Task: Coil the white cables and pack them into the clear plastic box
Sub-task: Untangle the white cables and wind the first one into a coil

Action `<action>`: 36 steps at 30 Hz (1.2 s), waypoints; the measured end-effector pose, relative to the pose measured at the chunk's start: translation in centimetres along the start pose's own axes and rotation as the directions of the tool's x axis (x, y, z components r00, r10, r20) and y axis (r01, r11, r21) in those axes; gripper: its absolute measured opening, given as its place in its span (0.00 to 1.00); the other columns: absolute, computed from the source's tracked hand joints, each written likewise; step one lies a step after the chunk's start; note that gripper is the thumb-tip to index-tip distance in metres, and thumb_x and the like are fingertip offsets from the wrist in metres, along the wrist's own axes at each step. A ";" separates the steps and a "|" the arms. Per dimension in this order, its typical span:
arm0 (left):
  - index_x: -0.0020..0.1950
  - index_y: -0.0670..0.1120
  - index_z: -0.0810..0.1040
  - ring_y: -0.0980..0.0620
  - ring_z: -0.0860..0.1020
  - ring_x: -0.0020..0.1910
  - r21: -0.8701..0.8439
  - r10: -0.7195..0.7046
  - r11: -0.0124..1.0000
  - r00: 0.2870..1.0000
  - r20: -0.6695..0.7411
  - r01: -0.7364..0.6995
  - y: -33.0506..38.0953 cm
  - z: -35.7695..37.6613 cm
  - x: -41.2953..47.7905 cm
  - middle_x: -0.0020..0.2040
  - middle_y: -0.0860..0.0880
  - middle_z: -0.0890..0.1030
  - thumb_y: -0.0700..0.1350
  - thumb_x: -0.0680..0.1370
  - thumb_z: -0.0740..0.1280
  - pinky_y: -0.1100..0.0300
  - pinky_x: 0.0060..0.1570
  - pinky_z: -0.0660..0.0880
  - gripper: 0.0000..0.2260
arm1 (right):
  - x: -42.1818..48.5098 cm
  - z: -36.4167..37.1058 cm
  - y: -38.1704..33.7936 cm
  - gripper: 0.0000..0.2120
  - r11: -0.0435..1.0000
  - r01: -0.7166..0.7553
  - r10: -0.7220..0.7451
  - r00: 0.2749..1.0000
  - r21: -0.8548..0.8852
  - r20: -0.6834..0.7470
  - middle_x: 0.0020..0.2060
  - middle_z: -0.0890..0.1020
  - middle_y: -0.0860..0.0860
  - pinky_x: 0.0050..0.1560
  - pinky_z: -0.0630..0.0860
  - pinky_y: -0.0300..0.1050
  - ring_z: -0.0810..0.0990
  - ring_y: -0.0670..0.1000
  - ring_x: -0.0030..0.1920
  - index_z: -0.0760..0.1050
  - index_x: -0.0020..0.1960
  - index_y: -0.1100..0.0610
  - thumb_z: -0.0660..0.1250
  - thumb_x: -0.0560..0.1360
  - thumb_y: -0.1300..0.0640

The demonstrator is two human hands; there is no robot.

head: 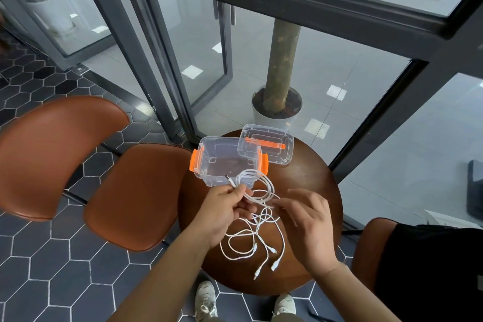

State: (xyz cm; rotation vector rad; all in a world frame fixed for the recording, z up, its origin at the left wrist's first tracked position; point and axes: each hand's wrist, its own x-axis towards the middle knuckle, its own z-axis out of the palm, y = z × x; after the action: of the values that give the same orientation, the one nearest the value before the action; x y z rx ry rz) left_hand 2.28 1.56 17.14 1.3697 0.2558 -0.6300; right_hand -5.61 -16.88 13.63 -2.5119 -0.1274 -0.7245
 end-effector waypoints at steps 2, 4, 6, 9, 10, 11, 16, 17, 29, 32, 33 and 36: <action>0.50 0.34 0.79 0.47 0.82 0.36 -0.017 0.006 1.000 1.000 0.006 -0.006 0.1 0.2 0.0 0.37 0.40 0.81 0.39 0.84 0.60 0.59 0.35 0.79 0.11 | 0.3 0.2 -0.1 0.07 0.998 -0.042 0.043 0.999 -0.054 0.012 0.48 0.83 0.47 0.46 0.73 0.50 0.76 0.53 0.49 0.86 0.49 0.51 0.77 0.73 0.59; 0.51 0.33 0.79 0.47 0.82 0.36 -0.006 0.013 1.000 1.000 0.004 -0.013 0.1 0.5 0.0 0.37 0.39 0.81 0.39 0.84 0.59 0.59 0.35 0.79 0.12 | 0.5 0.6 -0.3 0.07 0.983 -0.181 0.181 0.982 -0.007 0.053 0.42 0.78 0.47 0.37 0.73 0.44 0.75 0.49 0.41 0.86 0.48 0.52 0.78 0.72 0.61; 0.51 0.32 0.79 0.46 0.82 0.37 -0.006 0.019 1.000 1.000 0.003 -0.019 0.2 0.6 0.0 0.38 0.39 0.81 0.39 0.84 0.59 0.59 0.36 0.79 0.12 | 0.9 0.6 -0.8 0.09 0.873 -0.431 0.402 0.901 0.227 0.166 0.37 0.80 0.45 0.35 0.76 0.40 0.79 0.47 0.35 0.86 0.47 0.51 0.77 0.72 0.63; 0.53 0.30 0.79 0.46 0.83 0.40 0.007 0.019 1.000 1.000 0.011 -0.019 0.1 0.7 0.0 0.42 0.38 0.83 0.39 0.84 0.60 0.58 0.39 0.80 0.13 | 1.6 -0.3 -1.9 0.09 0.380 -0.725 0.574 0.672 0.574 0.468 0.41 0.88 0.51 0.46 0.84 0.48 0.87 0.52 0.41 0.86 0.48 0.54 0.70 0.78 0.65; 0.53 0.30 0.79 0.46 0.83 0.40 0.019 0.015 1.000 1.000 0.013 -0.015 0.0 0.6 0.0 0.43 0.38 0.84 0.39 0.84 0.60 0.57 0.40 0.81 0.13 | 1.8 -0.6 -2.1 0.09 0.243 -0.748 0.573 0.624 0.618 0.531 0.43 0.88 0.54 0.49 0.84 0.50 0.88 0.54 0.45 0.87 0.49 0.56 0.68 0.79 0.64; 0.53 0.30 0.79 0.45 0.83 0.41 0.033 0.008 0.999 1.000 0.015 -0.009 -0.1 0.6 0.0 0.44 0.37 0.84 0.39 0.84 0.60 0.57 0.41 0.81 0.13 | 2.0 -0.7 -2.2 0.09 0.175 -0.755 0.568 0.602 0.632 0.561 0.45 0.88 0.56 0.50 0.84 0.51 0.88 0.56 0.47 0.87 0.50 0.58 0.67 0.80 0.61; 0.53 0.31 0.79 0.41 0.84 0.43 0.082 -0.002 0.997 0.999 0.044 -0.001 -0.2 0.5 0.0 0.48 0.32 0.84 0.40 0.84 0.60 0.54 0.44 0.82 0.13 | 2.7 -0.4 -1.6 0.10 0.222 -0.785 0.555 0.589 0.578 0.587 0.42 0.88 0.61 0.51 0.84 0.58 0.88 0.61 0.43 0.86 0.50 0.62 0.71 0.78 0.55; 0.52 0.31 0.79 0.40 0.84 0.42 0.091 -0.005 0.996 0.999 0.051 0.000 -0.2 0.4 0.0 0.48 0.32 0.83 0.40 0.84 0.60 0.53 0.44 0.82 0.13 | 2.8 -0.4 -1.5 0.09 0.216 -0.793 0.545 0.582 0.570 0.603 0.42 0.87 0.61 0.51 0.84 0.59 0.87 0.62 0.44 0.86 0.50 0.62 0.70 0.79 0.57; 0.51 0.36 0.81 0.42 0.85 0.39 0.214 -0.019 0.977 1.000 0.006 0.017 -0.8 1.2 -0.3 0.45 0.37 0.85 0.40 0.83 0.62 0.48 0.43 0.84 0.10 | 3.4 0.1 -1.3 0.06 0.223 -0.830 0.521 0.545 0.511 0.657 0.32 0.82 0.59 0.34 0.78 0.40 0.81 0.53 0.33 0.80 0.36 0.67 0.67 0.70 0.72; 0.52 0.34 0.80 0.37 0.85 0.43 0.195 -0.040 0.980 0.999 -0.034 0.046 -0.8 1.3 -0.1 0.48 0.34 0.84 0.40 0.83 0.62 0.46 0.46 0.84 0.11 | 3.1 0.4 -1.6 0.07 0.163 -0.800 0.511 0.569 0.577 0.644 0.38 0.85 0.61 0.44 0.83 0.52 0.84 0.60 0.40 0.81 0.39 0.66 0.67 0.72 0.73; 0.53 0.35 0.80 0.36 0.85 0.44 0.183 -0.051 0.981 0.998 -0.040 0.058 -0.7 1.2 0.0 0.48 0.35 0.85 0.40 0.83 0.62 0.45 0.47 0.84 0.11 | 2.9 0.5 -1.7 0.07 0.210 -0.784 0.517 0.596 0.584 0.614 0.39 0.86 0.61 0.46 0.83 0.53 0.84 0.61 0.41 0.81 0.42 0.64 0.67 0.72 0.73; 0.53 0.36 0.80 0.36 0.85 0.45 0.145 -0.085 0.985 0.994 -0.063 0.093 -0.5 1.2 0.0 0.45 0.37 0.86 0.40 0.83 0.62 0.47 0.44 0.84 0.10 | 2.7 0.7 -2.1 0.22 0.296 -0.721 0.506 0.675 0.626 0.538 0.38 0.85 0.59 0.43 0.82 0.50 0.83 0.59 0.39 0.78 0.58 0.54 0.68 0.71 0.75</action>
State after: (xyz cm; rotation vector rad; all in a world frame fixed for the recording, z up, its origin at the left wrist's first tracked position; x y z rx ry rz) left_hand 1.81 0.36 17.00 1.5265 0.3229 -0.6962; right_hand -3.43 -14.86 15.46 -1.4822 0.3713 0.0419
